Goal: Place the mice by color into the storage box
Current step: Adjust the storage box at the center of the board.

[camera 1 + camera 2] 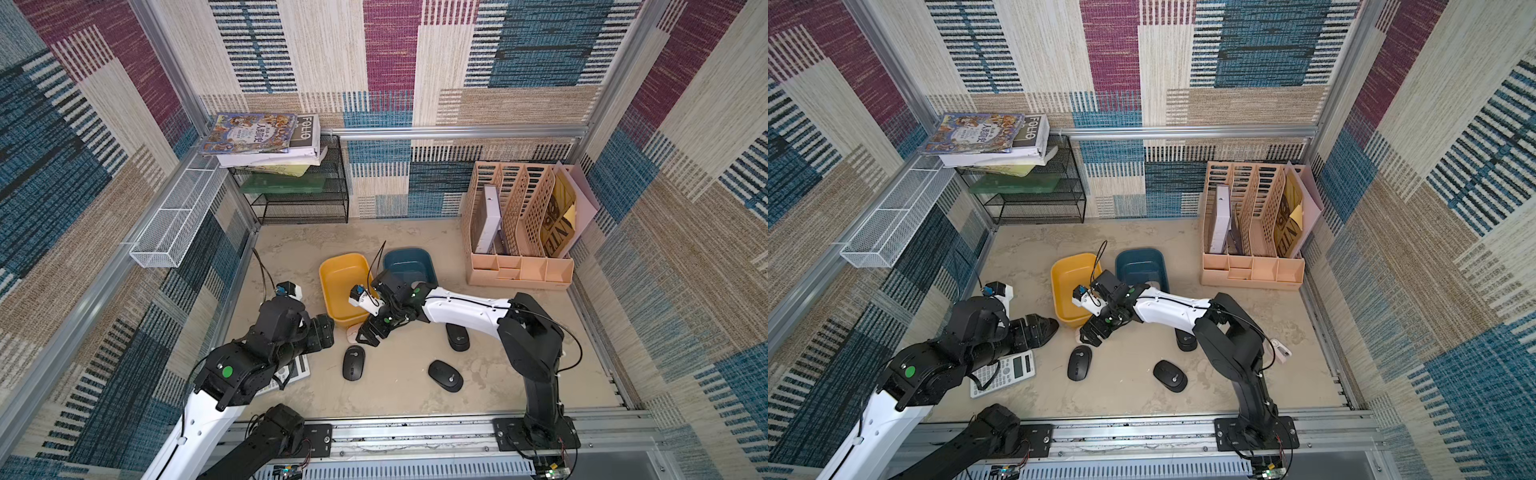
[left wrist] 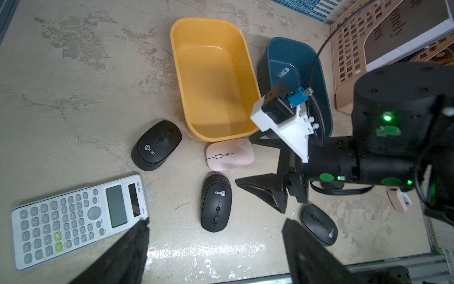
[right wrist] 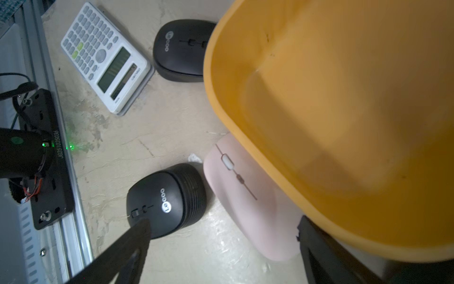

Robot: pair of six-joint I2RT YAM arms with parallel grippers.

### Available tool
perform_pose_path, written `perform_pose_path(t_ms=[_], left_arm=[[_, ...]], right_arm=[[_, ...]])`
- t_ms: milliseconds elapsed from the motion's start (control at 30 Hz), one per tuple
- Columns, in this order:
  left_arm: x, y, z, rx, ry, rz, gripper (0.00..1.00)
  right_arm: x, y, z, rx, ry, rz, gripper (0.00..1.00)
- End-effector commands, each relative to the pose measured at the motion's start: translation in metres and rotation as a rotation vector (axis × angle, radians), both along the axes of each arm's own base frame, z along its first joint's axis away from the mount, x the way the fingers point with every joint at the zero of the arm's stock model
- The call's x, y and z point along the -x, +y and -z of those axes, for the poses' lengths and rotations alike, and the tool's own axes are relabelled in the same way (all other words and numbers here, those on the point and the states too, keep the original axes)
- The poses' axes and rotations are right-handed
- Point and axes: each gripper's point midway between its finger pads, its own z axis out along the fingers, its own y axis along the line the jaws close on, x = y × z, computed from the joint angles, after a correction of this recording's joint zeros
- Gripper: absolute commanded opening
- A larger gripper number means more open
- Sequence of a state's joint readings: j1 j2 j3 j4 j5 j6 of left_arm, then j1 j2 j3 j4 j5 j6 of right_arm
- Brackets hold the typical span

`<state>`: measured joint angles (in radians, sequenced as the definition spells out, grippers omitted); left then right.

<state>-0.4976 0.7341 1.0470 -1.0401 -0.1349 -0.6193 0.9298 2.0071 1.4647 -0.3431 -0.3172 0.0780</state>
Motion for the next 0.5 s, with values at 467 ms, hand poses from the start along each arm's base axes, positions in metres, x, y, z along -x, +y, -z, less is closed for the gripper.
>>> perform_pose_path(t_ms=[467], left_arm=[[0.001,0.002,0.003,-0.031,-0.025,0.031,0.90]], right_arm=[[-0.012,-0.004,0.023,0.121,-0.063,-0.185,0.96]])
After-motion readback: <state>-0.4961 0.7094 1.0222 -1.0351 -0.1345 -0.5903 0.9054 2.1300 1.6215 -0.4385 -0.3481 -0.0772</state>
